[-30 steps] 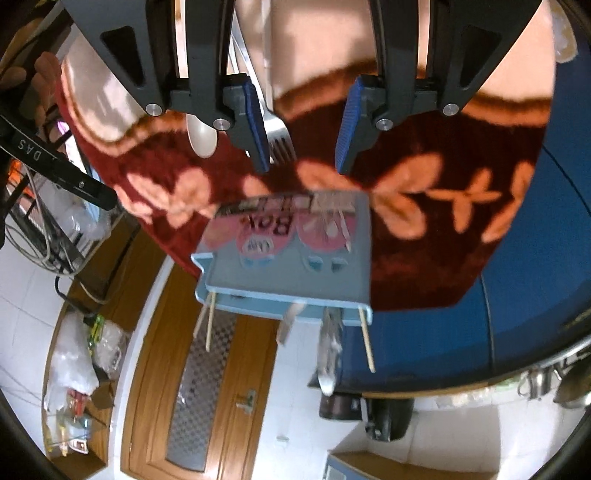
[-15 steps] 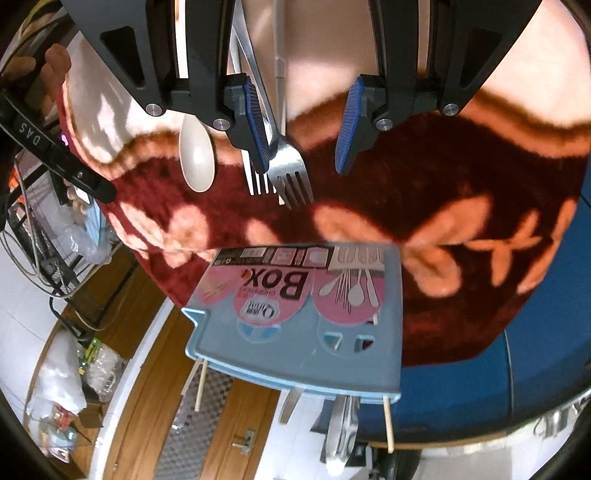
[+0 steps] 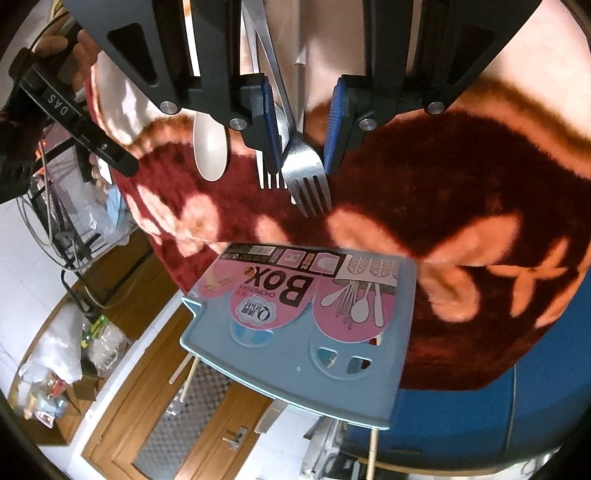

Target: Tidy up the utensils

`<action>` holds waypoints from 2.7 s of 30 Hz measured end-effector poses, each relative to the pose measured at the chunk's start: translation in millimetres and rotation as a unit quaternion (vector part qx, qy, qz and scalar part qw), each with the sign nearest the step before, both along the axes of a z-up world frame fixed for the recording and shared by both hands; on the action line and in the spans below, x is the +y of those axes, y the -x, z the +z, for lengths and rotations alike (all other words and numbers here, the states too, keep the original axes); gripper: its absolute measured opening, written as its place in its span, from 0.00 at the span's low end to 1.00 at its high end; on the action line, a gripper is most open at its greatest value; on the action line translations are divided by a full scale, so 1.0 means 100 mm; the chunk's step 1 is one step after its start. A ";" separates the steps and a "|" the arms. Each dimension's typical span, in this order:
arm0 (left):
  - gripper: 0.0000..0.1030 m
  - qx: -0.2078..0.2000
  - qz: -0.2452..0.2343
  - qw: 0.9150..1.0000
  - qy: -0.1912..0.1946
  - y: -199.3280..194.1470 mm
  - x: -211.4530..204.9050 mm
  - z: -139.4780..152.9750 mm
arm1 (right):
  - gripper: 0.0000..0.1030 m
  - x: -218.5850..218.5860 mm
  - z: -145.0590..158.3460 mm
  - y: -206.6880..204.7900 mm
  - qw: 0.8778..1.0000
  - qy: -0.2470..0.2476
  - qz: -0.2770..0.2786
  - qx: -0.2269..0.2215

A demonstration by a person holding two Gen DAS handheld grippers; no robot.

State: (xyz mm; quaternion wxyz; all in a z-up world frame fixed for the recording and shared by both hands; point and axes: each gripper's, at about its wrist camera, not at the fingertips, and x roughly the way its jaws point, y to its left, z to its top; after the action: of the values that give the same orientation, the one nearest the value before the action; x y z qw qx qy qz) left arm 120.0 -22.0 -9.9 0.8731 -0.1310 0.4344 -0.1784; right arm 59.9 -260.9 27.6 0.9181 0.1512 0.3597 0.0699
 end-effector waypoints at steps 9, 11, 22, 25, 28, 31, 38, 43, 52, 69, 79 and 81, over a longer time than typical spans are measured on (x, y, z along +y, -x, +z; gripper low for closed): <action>0.23 -0.021 0.042 0.997 -0.059 0.09 0.12 0.06 | 0.27 0.09 0.00 -0.01 1.000 0.007 0.013 0.005; 0.23 -0.023 0.050 0.996 -0.077 0.10 0.17 0.05 | 0.27 0.11 0.00 -0.02 1.000 0.009 0.015 0.006; 0.24 0.033 0.024 0.999 0.024 -0.01 0.42 -0.06 | 0.27 0.24 0.00 -0.02 0.999 0.022 0.031 0.010; 0.24 0.044 0.023 0.997 0.054 -0.08 0.51 -0.09 | 0.27 0.26 0.00 -0.02 0.999 0.026 0.033 0.011; 0.24 0.050 0.018 0.996 0.069 -0.13 0.55 -0.11 | 0.27 0.27 0.01 -0.03 0.999 0.027 0.035 0.013; 0.22 0.054 0.014 0.995 0.081 -0.20 0.55 -0.13 | 0.27 0.30 0.01 -0.04 0.999 0.026 0.040 0.016; 0.04 0.046 0.009 0.994 0.096 -0.18 0.57 -0.13 | 0.27 0.37 0.01 -0.07 0.998 0.019 0.052 0.025; 0.04 0.018 0.020 0.995 0.100 -0.08 0.61 -0.04 | 0.27 0.45 -0.03 -0.14 0.997 0.005 0.070 0.043; 0.02 -0.068 0.035 0.994 0.074 0.15 0.71 0.35 | 0.27 0.62 -0.16 -0.32 0.992 -0.011 0.098 0.080; 0.01 -0.179 0.049 0.981 0.054 0.25 0.71 0.83 | 0.05 0.62 0.00 -0.25 0.994 -0.024 0.103 0.017; 0.01 -0.239 0.041 0.969 0.051 0.18 0.58 1.27 | 0.05 0.53 0.42 -0.11 0.993 -0.006 0.062 -0.097; 0.01 -0.254 0.040 0.965 0.046 0.15 0.56 1.40 | 0.05 0.52 0.45 -0.11 0.993 -0.005 0.057 -0.107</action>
State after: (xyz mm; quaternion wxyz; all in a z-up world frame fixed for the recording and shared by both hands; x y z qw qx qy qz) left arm 104.8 33.9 129.8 0.9544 -0.1386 0.1838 -0.1904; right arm 70.6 -209.0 72.9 0.9450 0.1269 0.2671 0.1399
